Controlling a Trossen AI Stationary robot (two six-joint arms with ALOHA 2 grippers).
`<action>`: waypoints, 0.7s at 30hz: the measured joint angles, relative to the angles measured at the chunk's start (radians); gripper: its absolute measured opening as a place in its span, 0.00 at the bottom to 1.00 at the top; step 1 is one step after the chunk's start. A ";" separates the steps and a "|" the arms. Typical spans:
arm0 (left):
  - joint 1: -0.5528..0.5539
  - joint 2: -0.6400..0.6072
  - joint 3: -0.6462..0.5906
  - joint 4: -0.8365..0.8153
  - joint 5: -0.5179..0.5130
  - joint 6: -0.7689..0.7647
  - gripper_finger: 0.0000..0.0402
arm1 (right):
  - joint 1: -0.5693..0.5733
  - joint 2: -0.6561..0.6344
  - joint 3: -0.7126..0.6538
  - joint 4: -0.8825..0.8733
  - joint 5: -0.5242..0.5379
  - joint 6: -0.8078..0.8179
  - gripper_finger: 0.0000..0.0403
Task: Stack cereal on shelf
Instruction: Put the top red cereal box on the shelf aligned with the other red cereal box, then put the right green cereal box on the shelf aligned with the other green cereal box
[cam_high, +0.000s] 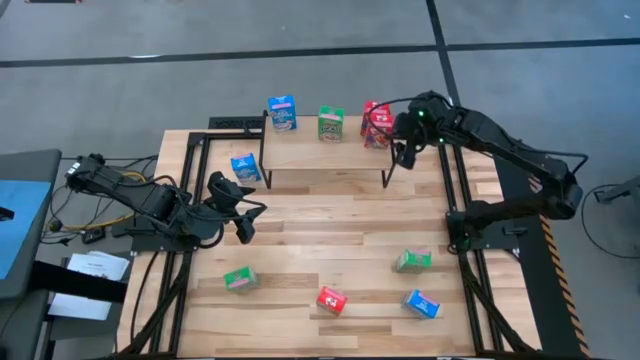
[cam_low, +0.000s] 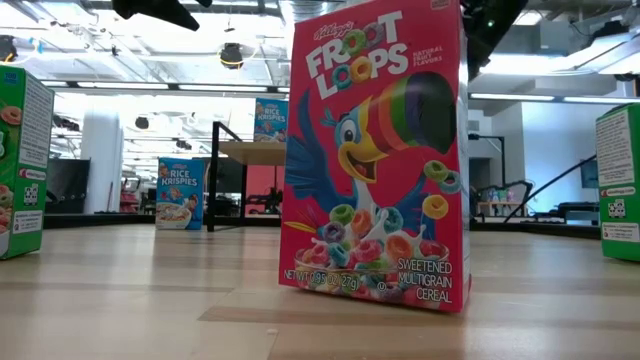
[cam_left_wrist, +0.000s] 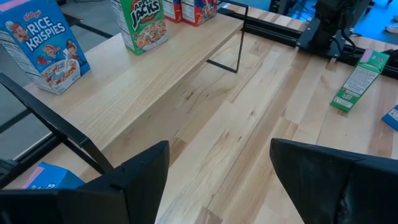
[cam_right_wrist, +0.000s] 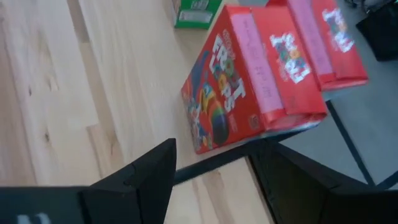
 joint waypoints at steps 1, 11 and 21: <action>0.000 0.000 0.000 0.000 0.000 0.000 0.67 | 0.000 0.000 -0.001 0.006 0.000 0.000 0.65; 0.000 0.000 0.000 0.000 0.000 0.000 0.67 | -0.001 0.071 -0.002 0.029 0.001 0.006 0.65; 0.000 0.000 0.000 -0.001 0.000 0.014 0.67 | 0.000 0.016 -0.001 -0.033 0.035 0.059 0.65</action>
